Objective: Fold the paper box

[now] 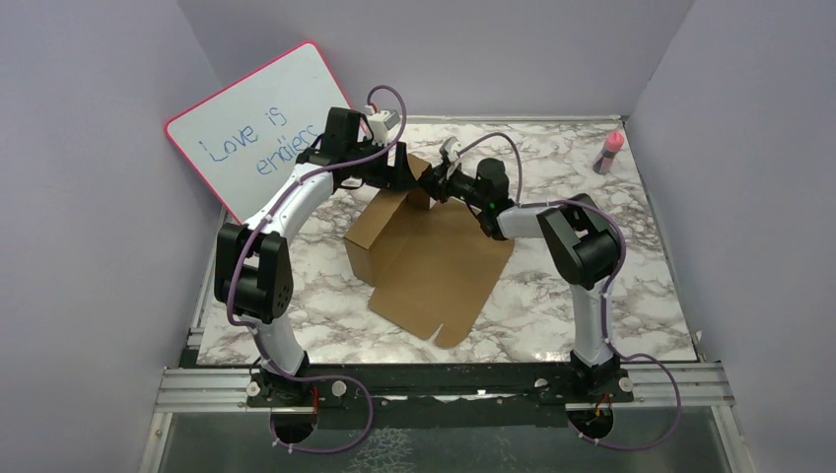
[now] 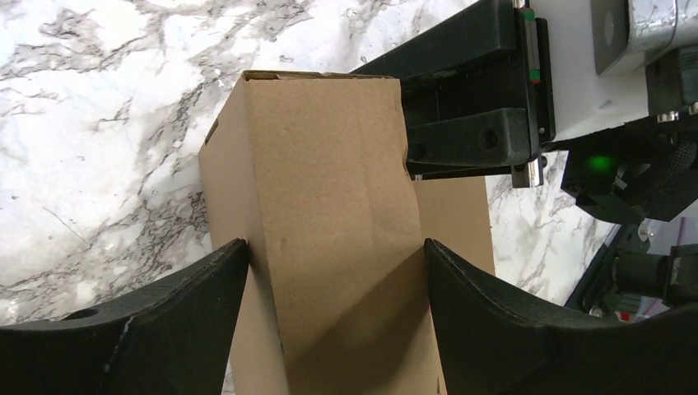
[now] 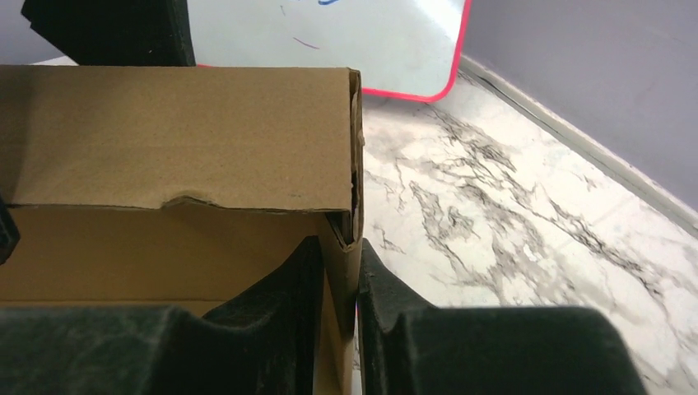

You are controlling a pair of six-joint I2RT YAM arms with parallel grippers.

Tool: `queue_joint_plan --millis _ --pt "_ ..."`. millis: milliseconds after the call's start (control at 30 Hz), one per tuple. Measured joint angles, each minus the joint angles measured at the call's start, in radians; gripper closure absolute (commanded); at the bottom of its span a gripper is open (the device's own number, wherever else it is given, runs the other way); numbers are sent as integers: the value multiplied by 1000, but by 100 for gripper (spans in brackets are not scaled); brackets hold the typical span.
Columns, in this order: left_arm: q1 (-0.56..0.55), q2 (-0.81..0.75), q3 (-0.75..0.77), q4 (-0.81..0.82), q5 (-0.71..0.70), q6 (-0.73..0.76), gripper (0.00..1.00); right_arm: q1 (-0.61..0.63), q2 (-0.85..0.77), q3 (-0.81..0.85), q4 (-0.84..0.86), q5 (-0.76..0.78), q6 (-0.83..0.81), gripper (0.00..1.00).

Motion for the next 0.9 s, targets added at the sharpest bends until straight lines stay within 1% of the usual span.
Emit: queue_joint_plan --millis 167,300,567,667,800,900 --pt "0 0 -18 31 31 -40 23 17 -44 -48 -19 93 -4 78" --pt "-1 -8 -56 92 64 -76 23 32 -88 -97 -35 173 -13 73" --pt "-5 -25 -109 175 83 -130 23 43 -109 -141 -39 241 -26 73" --pt "-11 -25 -116 190 90 -138 23 43 -109 -169 -21 259 -24 74" --pt "-17 -25 -121 203 94 -149 23 43 -109 -193 2 293 -17 78" --pt "-21 -25 -124 211 95 -154 23 47 -109 -207 25 324 5 79"
